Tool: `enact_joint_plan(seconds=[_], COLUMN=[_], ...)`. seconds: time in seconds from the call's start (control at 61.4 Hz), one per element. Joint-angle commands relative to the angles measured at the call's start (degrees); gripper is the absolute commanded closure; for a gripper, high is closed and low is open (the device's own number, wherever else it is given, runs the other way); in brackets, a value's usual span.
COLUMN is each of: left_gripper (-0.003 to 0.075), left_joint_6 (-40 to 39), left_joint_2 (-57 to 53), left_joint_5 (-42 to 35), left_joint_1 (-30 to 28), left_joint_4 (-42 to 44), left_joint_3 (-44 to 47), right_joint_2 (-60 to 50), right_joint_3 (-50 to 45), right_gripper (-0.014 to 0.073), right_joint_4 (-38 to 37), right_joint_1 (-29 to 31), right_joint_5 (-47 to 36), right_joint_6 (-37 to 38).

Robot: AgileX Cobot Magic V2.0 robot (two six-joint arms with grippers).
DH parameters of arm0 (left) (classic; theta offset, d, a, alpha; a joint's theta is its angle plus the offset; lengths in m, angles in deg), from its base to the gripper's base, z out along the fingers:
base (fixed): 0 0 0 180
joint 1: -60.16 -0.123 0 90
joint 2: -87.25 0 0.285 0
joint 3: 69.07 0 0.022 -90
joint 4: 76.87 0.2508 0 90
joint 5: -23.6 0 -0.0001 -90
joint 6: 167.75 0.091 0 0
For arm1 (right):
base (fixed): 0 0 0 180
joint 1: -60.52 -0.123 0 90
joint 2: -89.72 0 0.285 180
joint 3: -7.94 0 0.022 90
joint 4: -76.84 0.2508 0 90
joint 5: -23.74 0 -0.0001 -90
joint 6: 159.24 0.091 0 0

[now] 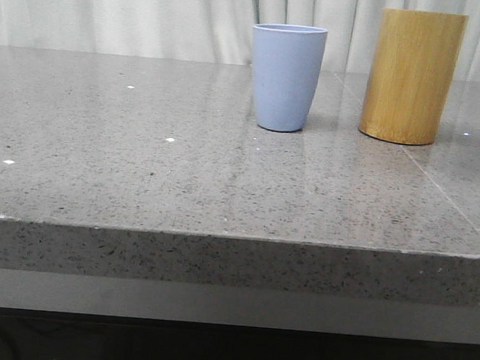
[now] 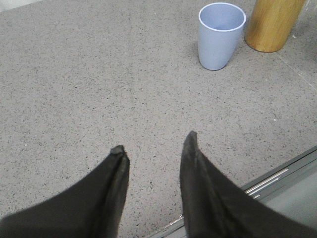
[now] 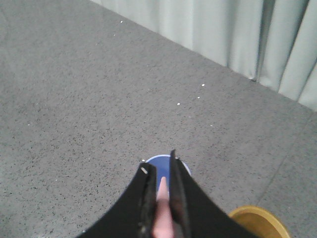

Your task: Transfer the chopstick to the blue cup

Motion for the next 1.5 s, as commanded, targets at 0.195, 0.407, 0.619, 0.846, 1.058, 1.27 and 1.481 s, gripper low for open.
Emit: enact_joint_plan(seconds=[0.195,0.407,0.619,0.846,1.058,1.27,1.481], left_gripper=[0.0457,0.0457,0.0457,0.0457,0.0457,0.0457,0.0457], left_joint_6=[-0.5,-0.5,-0.5,-0.5,-0.5,-0.5,-0.5], left_joint_2=[-0.3,-0.3,-0.3,-0.3,-0.3,-0.3,-0.3], left_joint_5=[-4.3,-4.3,-4.4,-4.5,-4.5,-4.6,-4.6], left_joint_1=[0.3,0.3,0.3,0.3,0.3,0.3,0.3], left_joint_4=[0.1,0.1,0.1,0.1,0.1,0.1,0.1], left_joint_3=[-1.1,-1.1,-1.1,-1.1,-1.1,-1.1,-1.1], right_joint_2=[7.6,12.7,15.8,15.7,11.5,2.8,-7.6], right_joint_3=[1.2,1.2,1.2,1.2,1.3,1.3,-3.8], right_gripper=[0.0662,0.0662,0.059,0.0218,0.0169,0.0169,0.0169], right_joint_4=[-3.9,-3.8,-3.8,-3.6,-4.0,-12.6,-20.6], right_joint_1=[-5.7,-5.7,-5.7,-5.6,-5.6,-5.6,-5.5], right_joint_5=[-8.8,-9.4,-9.2,-8.7,-5.3,0.5,5.8], right_joint_6=[-0.5,-0.5,-0.5,-0.5,-0.5,7.2,17.2])
